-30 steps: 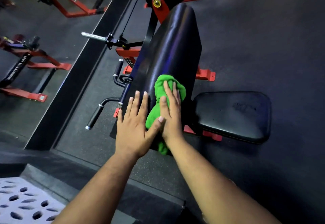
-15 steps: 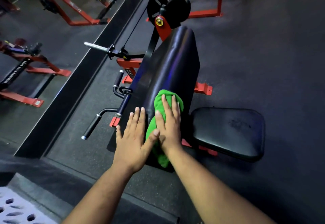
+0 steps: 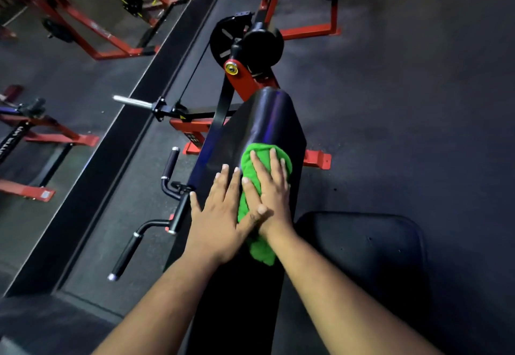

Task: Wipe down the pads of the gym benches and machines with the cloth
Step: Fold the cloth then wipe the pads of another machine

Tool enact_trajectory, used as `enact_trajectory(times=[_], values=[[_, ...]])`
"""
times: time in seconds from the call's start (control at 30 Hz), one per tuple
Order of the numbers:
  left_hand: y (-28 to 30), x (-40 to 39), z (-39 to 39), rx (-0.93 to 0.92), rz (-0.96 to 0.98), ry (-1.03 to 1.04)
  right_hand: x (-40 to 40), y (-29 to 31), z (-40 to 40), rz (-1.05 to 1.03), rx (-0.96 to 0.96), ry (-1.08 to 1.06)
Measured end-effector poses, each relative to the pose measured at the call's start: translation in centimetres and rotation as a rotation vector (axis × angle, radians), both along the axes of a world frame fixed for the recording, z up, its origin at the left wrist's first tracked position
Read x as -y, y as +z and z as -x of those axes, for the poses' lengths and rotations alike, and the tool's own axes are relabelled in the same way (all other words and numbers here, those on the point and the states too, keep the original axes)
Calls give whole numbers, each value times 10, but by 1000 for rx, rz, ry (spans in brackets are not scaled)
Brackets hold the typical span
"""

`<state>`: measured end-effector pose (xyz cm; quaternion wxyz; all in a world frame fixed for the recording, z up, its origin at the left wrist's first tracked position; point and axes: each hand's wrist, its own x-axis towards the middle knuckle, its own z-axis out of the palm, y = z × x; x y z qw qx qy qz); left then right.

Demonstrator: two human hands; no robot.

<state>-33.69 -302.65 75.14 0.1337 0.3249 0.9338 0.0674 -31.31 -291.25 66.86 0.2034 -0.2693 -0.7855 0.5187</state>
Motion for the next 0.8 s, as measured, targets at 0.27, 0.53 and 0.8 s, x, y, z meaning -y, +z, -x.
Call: enact_trajectory(times=[0.27, 0.53, 0.8], values=[[-11, -63, 43, -8, -43, -12, -138, 2, 106, 118, -105, -133], [-12, -64, 44, -42, -23, -68, -76, -23, 48, 143, -237, -69], [-15, -62, 44, -51, -13, -82, -114, -149, 60, 765, -212, -189]])
